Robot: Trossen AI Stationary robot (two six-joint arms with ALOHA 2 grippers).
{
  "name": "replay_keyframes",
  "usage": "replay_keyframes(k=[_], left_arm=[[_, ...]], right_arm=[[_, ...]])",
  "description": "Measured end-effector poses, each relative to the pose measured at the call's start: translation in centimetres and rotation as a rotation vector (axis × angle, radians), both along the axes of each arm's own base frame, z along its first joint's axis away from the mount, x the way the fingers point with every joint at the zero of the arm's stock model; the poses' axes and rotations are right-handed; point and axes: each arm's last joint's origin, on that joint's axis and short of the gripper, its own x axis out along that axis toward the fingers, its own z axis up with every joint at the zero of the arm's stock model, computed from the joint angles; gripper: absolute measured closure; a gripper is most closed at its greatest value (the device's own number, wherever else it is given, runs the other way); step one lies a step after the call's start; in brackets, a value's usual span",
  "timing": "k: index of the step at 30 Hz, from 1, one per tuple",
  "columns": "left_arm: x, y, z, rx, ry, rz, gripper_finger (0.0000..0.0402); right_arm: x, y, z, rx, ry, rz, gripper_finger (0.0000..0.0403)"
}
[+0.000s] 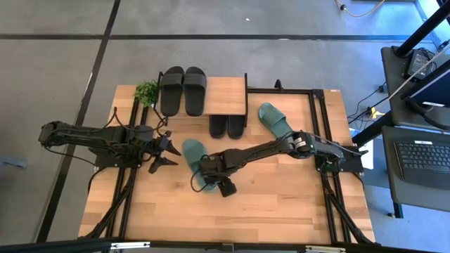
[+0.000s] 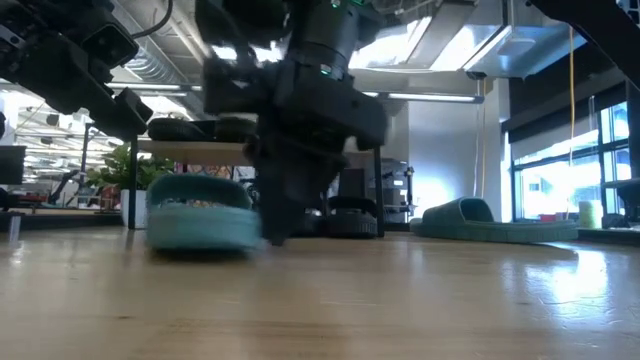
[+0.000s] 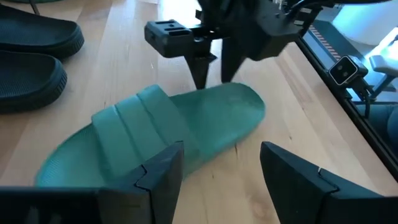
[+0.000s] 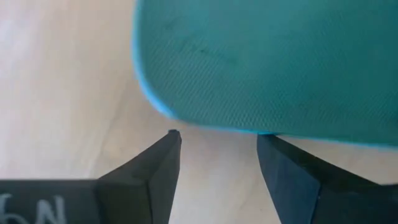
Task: Pick and place slides into the shelf
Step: Put the right blue slipper under the shelf
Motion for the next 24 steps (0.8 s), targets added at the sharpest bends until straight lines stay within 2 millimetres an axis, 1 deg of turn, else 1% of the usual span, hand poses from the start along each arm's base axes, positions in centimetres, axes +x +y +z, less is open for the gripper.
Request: replay_keyframes(k=[3,13,18,20,24], left_arm=[[0.0,0.0,0.0,0.0,0.0,0.0,0.0198],[0.0,0.0,0.0,0.0,0.0,0.0,0.0198],[0.0,0.0,0.0,0.0,0.0,0.0,0.0198],[0.0,0.0,0.0,0.0,0.0,0.0,0.0198],[0.0,0.0,0.0,-0.004,-0.001,-0.006,0.0198]], right_arm=[[0.7,0.2,0.2,0.013,-0.078,0.021,0.0192],[1.9,0.1,0.7,0.035,-0.209,0.046,0.0192],[1.5,-0.1,0.7,0.017,-0.17,0.039,0.0192],[1.4,-0.2,1.3,0.013,-0.173,0.037,0.0192],[0.8,-0.3,3.3,0.015,-0.191,0.035,0.0192]])
